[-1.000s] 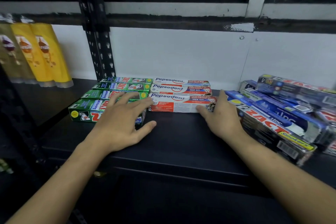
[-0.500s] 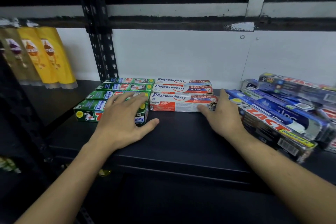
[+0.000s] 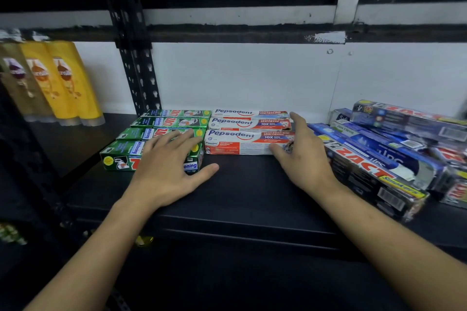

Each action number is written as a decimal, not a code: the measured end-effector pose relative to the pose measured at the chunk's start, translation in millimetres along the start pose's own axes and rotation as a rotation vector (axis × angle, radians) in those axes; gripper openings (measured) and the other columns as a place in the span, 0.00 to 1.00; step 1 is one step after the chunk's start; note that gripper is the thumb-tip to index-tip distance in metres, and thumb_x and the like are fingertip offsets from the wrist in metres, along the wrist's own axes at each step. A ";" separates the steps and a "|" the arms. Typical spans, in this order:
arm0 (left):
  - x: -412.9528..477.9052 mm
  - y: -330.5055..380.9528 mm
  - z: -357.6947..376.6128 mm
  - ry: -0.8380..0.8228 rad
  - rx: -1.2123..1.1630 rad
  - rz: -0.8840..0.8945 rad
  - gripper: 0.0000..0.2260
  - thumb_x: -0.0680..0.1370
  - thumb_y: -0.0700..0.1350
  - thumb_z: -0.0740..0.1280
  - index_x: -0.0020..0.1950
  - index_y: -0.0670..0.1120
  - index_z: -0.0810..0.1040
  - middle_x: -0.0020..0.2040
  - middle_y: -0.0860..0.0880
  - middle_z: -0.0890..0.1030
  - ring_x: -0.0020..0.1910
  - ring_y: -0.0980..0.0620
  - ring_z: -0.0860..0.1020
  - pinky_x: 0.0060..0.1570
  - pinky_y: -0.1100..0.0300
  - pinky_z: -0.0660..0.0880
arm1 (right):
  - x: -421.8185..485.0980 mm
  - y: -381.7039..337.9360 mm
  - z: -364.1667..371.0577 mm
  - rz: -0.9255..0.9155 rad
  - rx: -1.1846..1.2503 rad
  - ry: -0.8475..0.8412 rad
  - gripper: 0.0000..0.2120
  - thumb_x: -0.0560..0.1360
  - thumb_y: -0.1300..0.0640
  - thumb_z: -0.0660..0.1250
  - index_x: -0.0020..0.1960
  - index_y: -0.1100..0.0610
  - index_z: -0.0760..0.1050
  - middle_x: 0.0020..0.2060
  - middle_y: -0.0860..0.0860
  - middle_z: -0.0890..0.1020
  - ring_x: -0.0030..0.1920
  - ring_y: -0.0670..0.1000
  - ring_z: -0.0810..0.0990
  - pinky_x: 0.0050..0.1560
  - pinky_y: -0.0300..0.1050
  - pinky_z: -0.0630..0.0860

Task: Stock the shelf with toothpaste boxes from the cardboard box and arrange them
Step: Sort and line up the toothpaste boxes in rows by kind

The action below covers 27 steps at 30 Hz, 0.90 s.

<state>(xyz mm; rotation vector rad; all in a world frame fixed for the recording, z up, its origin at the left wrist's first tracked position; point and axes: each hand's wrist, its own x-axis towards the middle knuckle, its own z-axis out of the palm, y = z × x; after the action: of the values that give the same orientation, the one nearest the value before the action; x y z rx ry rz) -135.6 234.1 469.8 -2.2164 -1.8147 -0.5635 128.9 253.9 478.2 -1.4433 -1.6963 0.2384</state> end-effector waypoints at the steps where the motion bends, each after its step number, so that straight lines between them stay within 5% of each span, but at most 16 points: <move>1: -0.7 0.3 -0.8 0.003 0.000 0.003 0.41 0.69 0.78 0.45 0.76 0.59 0.64 0.77 0.59 0.62 0.77 0.55 0.57 0.74 0.51 0.49 | -1.1 0.4 -0.7 -0.027 -0.014 0.001 0.34 0.75 0.54 0.72 0.76 0.53 0.60 0.67 0.49 0.75 0.62 0.44 0.73 0.59 0.31 0.64; 7: -3.8 6.8 -8.8 0.079 0.101 0.107 0.33 0.74 0.72 0.51 0.71 0.55 0.73 0.72 0.56 0.73 0.72 0.53 0.66 0.72 0.51 0.53 | -21.2 0.0 -19.8 -0.211 -0.211 0.003 0.26 0.76 0.50 0.69 0.71 0.52 0.67 0.70 0.49 0.72 0.69 0.51 0.71 0.70 0.47 0.68; 13: -7.5 64.4 -1.6 0.129 -0.009 0.235 0.27 0.77 0.67 0.53 0.66 0.53 0.77 0.63 0.54 0.80 0.67 0.50 0.73 0.70 0.50 0.57 | -41.8 6.4 -78.6 -0.259 -0.327 0.092 0.15 0.75 0.50 0.66 0.61 0.49 0.76 0.51 0.48 0.84 0.52 0.53 0.81 0.51 0.48 0.78; 20: 10.4 182.0 7.7 0.124 -0.145 0.422 0.27 0.77 0.67 0.54 0.68 0.54 0.76 0.68 0.57 0.76 0.70 0.52 0.70 0.70 0.53 0.56 | -61.2 41.7 -145.4 -0.186 -0.440 0.137 0.15 0.75 0.50 0.66 0.61 0.49 0.77 0.55 0.49 0.83 0.56 0.54 0.80 0.52 0.51 0.78; 27: 28.3 262.2 27.0 0.090 -0.397 0.429 0.30 0.77 0.68 0.50 0.71 0.55 0.72 0.74 0.57 0.70 0.74 0.55 0.64 0.73 0.52 0.54 | -73.7 107.6 -209.2 0.008 -0.517 0.294 0.12 0.75 0.52 0.65 0.57 0.51 0.79 0.49 0.53 0.85 0.50 0.58 0.82 0.47 0.51 0.78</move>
<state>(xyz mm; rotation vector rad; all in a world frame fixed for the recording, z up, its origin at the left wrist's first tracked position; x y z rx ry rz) 128.7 214.6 475.8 -2.6736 -1.2023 -0.9715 348.7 144.3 500.1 -1.7528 -1.5685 -0.4225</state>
